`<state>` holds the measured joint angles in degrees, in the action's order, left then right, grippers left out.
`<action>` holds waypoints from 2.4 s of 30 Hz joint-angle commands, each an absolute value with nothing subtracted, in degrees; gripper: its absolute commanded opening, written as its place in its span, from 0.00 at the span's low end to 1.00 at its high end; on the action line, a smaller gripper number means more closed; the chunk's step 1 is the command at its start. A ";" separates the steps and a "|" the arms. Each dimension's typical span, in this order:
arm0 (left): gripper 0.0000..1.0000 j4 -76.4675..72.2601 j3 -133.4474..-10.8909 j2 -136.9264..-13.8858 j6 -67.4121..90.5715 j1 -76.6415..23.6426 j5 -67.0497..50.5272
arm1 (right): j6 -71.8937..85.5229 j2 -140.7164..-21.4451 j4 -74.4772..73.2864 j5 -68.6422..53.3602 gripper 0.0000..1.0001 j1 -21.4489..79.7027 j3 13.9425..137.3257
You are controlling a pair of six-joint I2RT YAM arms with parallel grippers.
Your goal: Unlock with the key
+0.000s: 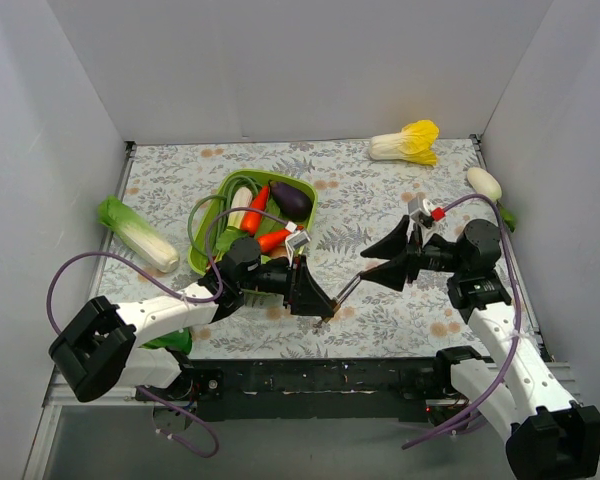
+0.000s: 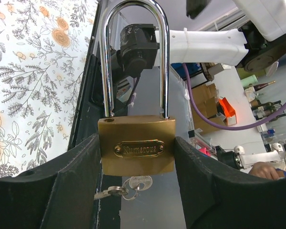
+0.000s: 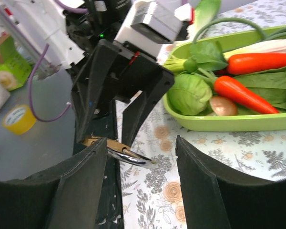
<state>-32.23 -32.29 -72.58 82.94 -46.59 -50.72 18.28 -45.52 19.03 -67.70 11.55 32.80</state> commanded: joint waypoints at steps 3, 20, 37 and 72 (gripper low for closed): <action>0.00 -36.56 -33.40 -71.46 83.67 -45.88 -53.26 | 20.56 -46.76 24.26 -74.53 0.66 14.06 31.65; 0.00 -35.07 -33.31 -70.66 82.62 -45.35 -52.56 | 18.90 -47.20 20.40 -73.04 0.56 15.56 30.41; 0.00 -21.19 -34.54 -69.70 71.73 -44.56 -39.57 | 12.92 -50.18 6.87 -65.22 0.19 15.56 33.57; 0.00 2.72 -50.44 -88.41 66.53 -52.12 2.63 | 16.61 -75.85 1.59 -30.07 0.35 15.64 37.35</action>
